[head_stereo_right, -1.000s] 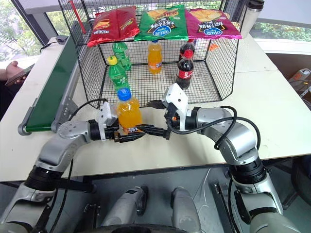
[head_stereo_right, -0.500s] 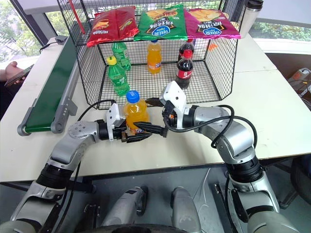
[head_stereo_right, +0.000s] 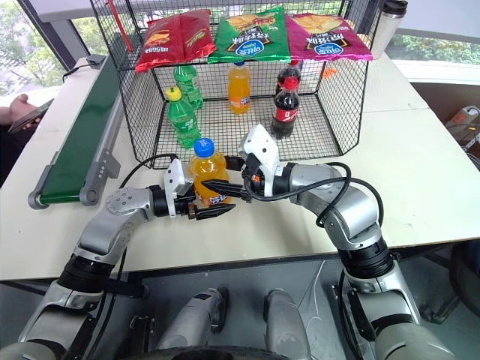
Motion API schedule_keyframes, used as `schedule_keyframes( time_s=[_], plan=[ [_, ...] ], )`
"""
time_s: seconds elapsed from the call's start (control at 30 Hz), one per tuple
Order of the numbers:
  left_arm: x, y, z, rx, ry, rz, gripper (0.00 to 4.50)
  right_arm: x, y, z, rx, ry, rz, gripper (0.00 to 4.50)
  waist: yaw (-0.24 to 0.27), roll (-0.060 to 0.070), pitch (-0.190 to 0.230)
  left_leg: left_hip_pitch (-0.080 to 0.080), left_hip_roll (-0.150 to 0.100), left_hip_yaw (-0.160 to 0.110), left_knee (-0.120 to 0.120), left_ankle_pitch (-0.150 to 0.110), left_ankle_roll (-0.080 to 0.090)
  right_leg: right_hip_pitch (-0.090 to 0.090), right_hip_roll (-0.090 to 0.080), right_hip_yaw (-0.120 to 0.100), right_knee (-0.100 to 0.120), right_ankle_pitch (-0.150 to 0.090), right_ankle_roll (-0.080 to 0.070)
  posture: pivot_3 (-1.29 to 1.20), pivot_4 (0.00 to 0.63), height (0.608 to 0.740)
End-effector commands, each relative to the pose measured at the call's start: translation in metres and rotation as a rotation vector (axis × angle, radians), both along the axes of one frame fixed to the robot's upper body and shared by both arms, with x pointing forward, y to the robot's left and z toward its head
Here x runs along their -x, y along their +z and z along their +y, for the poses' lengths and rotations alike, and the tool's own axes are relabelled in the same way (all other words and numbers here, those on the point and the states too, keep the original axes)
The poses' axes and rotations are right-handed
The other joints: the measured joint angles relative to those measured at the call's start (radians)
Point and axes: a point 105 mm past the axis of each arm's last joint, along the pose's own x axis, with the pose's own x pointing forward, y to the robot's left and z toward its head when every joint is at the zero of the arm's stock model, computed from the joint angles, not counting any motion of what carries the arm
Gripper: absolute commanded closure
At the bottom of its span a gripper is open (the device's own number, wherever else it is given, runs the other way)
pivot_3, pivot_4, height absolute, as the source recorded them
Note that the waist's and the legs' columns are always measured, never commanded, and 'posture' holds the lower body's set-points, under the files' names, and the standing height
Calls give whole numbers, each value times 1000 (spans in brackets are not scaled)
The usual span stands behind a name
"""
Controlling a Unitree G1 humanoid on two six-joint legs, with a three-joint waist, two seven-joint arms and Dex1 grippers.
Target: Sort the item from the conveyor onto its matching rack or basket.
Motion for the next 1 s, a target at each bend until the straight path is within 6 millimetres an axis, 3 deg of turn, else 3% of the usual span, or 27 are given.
schedule_keyframes(
  time_s=[0.03, 0.13, 0.23, 0.47, 0.63, 0.83, 1.0],
  plan=[
    [7, 10, -8, -12, -47, -51, 1460, -4, 21, -3, -32, -37, -87, 2440, -1, 0, 0, 0, 0, 0, 0, 0, 0, 0, 0, 0, 0, 0, 0, 0, 150, 739],
    [4, 10, -8, -18, -29, -58, 1460, -4, 21, -3, -29, -36, -90, 2440, -1, 0, 0, 0, 0, 0, 0, 0, 0, 0, 0, 0, 0, 0, 0, 0, 150, 739],
    [5, 10, -8, -13, -46, -43, 38, -4, 21, -3, -27, -39, -92, 2440, -1, 0, 0, 0, 0, 0, 0, 0, 0, 0, 0, 0, 0, 0, 0, 0, 150, 739],
    [5, 9, -2, -42, -15, -20, 38, -4, 20, -5, -20, -49, -94, 2440, -2, 0, 0, 0, 0, 0, 0, 0, 0, 0, 0, 0, 0, 0, 0, 0, 150, 739],
    [-7, 16, 18, -54, 109, -63, 38, -11, 21, -9, -20, -88, -103, 2440, -2, 0, 0, 0, 0, 0, 0, 0, 0, 0, 0, 0, 0, 1, 0, 0, 150, 739],
    [-14, 38, 67, -18, 364, -154, 38, -40, 35, -16, -68, -247, -140, 2440, -5, 0, 0, 0, 1, 0, 0, 0, 0, -1, 1, 0, 1, 1, 0, 0, 150, 739],
    [-11, 39, 88, 62, 525, -124, 38, -71, 45, -18, -109, -402, -185, 2440, -3, 0, 0, 0, 1, 0, 0, 0, 0, -1, 1, 1, 1, 1, 0, 0, 150, 739]
  ],
)
